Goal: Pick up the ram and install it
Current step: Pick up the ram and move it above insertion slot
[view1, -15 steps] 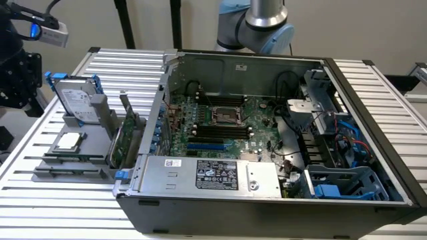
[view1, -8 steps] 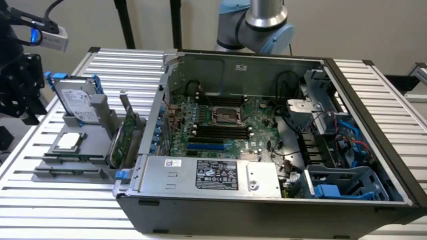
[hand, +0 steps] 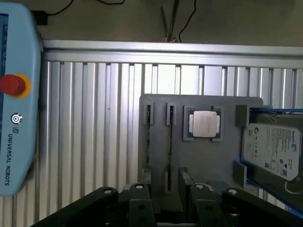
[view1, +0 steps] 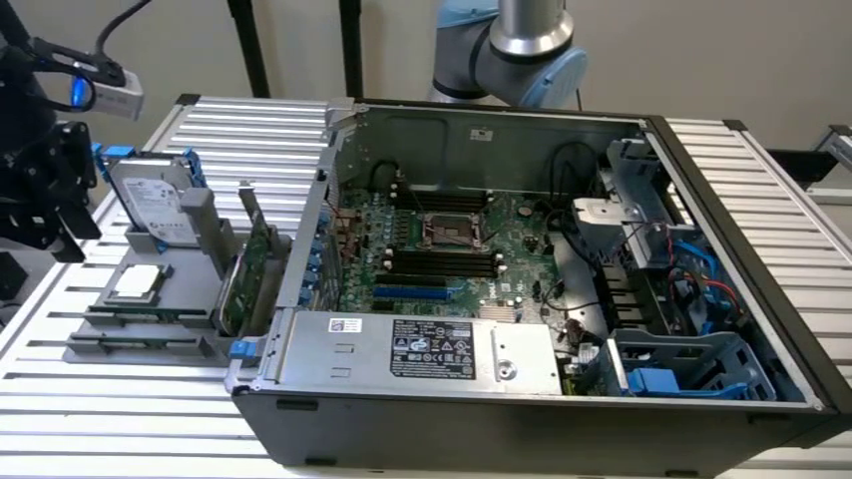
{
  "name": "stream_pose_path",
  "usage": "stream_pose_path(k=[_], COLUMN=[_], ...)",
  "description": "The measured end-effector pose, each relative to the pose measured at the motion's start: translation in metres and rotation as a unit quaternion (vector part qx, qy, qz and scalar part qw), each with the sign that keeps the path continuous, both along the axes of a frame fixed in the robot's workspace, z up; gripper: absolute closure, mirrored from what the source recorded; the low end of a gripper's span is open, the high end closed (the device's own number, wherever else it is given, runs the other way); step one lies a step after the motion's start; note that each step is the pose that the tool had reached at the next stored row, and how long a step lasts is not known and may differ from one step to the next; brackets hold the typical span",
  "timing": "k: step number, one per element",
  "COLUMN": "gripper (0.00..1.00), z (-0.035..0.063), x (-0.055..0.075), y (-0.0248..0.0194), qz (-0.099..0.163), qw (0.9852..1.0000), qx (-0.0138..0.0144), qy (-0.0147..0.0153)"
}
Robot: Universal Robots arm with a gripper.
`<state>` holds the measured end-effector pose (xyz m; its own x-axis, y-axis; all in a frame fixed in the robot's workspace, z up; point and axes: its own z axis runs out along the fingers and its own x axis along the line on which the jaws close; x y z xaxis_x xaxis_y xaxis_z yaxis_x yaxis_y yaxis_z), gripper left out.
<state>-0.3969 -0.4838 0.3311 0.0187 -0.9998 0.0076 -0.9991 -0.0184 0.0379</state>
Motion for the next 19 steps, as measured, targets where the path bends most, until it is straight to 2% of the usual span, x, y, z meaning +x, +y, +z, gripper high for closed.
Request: stream_pose_path(k=[8, 19], gripper=[0.00, 0.00], z=[-0.0146, -0.0345], x=[0.000, 0.001], y=[-0.0026, -0.0094], qz=[0.001, 0.001], qw=[1.0000, 1.0000], qx=[0.0000, 0.0008], qy=[0.0000, 0.0000])
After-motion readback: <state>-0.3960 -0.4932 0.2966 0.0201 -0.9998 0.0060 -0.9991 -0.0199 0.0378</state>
